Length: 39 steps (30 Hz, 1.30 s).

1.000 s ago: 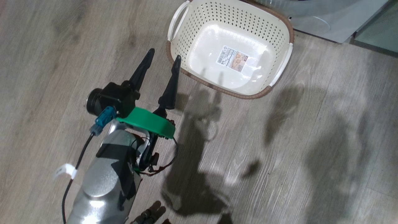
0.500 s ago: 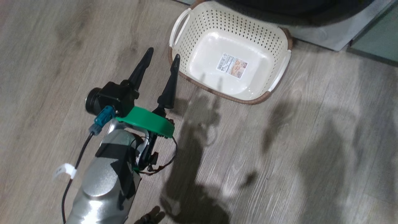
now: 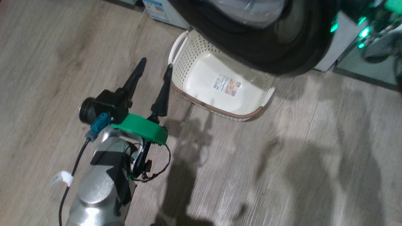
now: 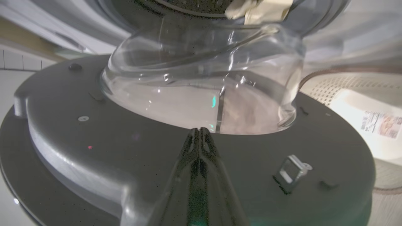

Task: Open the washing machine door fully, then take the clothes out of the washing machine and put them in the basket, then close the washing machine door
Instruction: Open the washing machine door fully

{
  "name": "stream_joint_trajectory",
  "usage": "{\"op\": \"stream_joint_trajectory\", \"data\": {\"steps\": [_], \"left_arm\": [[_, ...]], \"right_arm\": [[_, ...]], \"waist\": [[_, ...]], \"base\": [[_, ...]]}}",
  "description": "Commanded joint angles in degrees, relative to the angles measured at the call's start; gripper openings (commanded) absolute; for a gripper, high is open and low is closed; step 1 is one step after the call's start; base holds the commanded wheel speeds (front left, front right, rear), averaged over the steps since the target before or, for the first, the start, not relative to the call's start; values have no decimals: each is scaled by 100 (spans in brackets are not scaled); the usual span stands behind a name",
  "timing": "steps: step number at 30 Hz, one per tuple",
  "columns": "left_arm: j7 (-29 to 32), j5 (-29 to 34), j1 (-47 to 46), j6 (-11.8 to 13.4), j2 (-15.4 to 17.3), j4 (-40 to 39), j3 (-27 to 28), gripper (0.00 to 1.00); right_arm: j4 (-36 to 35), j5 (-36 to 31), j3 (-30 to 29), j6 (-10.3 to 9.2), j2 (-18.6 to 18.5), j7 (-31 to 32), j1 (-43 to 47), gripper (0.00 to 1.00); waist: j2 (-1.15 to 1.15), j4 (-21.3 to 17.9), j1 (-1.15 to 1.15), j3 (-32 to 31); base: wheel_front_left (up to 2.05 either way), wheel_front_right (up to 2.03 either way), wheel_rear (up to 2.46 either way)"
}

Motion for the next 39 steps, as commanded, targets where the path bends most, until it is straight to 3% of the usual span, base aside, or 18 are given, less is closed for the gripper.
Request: {"op": "stream_joint_trajectory", "data": {"steps": [1, 15, 39], "left_arm": [[-29, 61, 61, -35, 127, -134, 256, 100], [-29, 243, 374, -216, 127, 72, 528, 100], [-29, 414, 582, -375, 129, 200, 667, 100]], "right_arm": [[-280, 48, 84, 0, 261, 112, 72, 0], [-499, 337, 580, 0, 681, 341, 984, 0], [-952, 1883, 2286, 0, 709, -232, 1615, 0]], "waist": [[0, -44, 1, -149], [0, -74, 1, -831], [0, -30, 1, -1181]], "base": [[0, 0, 0], [0, 0, 0], [0, 0, 0]]}}
